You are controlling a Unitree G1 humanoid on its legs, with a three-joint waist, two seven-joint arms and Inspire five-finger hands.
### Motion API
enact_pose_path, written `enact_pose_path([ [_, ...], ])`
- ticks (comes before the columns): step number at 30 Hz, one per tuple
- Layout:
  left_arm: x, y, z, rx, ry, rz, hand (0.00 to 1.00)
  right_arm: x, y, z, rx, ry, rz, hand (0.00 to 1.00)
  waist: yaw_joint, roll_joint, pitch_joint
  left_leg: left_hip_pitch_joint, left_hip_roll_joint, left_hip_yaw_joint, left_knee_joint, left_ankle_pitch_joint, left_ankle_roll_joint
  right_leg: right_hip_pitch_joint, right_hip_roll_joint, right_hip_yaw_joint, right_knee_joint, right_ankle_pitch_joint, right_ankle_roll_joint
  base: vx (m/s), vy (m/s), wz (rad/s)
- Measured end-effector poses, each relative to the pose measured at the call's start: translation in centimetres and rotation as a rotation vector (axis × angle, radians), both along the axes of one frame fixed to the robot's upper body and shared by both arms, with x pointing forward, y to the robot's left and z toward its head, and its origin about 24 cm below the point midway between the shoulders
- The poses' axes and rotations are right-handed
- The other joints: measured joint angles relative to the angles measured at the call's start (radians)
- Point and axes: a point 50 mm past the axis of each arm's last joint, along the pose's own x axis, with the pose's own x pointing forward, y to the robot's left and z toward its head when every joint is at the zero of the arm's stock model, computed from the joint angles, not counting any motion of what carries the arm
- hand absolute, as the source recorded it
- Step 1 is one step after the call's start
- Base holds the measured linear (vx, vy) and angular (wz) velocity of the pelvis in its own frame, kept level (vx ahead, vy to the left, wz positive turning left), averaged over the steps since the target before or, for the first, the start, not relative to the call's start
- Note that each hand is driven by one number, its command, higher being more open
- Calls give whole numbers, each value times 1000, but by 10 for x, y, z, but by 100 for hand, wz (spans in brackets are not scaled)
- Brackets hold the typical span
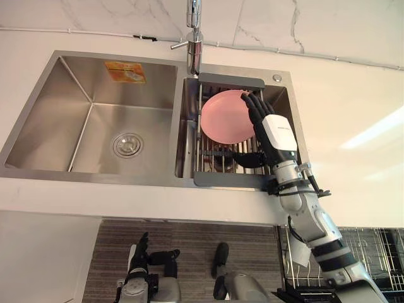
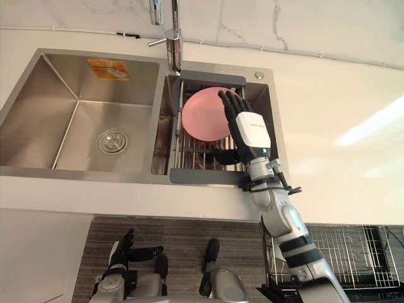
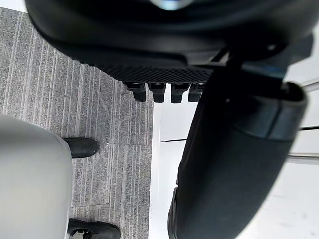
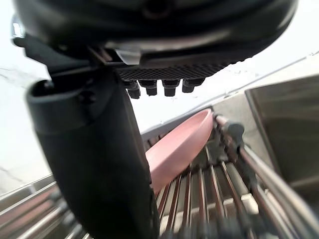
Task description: Walk over to the sink, pick up the cup, carry it to the dishwasher, place the cup inside the dishwasher, then close the dishwasher door
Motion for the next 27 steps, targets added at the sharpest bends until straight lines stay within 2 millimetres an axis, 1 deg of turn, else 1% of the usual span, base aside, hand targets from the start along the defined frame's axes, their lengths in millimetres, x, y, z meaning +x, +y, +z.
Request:
enact_pose_path([
  [2, 0, 0, 0, -1, -2, 0, 100, 4, -2, 3, -3, -3, -17, 100, 2, 0, 0, -3, 2, -4, -1, 1, -2, -1, 1, -5, 0, 0, 0, 27, 7, 5],
  [5, 0, -1, 0, -3, -2, 0, 100, 4, -3, 4, 4, -6, -18, 100, 2, 0, 0, -2, 0, -3, -3, 3, -4, -1, -1, -6, 0, 0, 0, 42, 24, 2],
  [13, 0, -1, 0, -3, -1, 2, 100, 3, -7, 2, 79, 16, -17, 100, 1, 0, 0, 5, -4, -1, 1, 3, -4, 4, -7, -5, 1, 0, 0, 8, 8, 0],
  [20, 0, 0, 0, -2, -1, 3, 100, 2, -9, 1, 70, 19, -22, 100, 1, 0, 0, 6, -4, -2, 1, 2, -4, 5, -9, -5, 14, -4, 3, 0, 0, 0],
  [27, 0, 0, 0, -2, -2, 2, 100, 5, -16, -4, 7, 36, -55, 100, 2, 0, 0, 2, -6, -3, 2, 3, -2, 0, -13, -5, 19, -4, 3, 0, 0, 0],
])
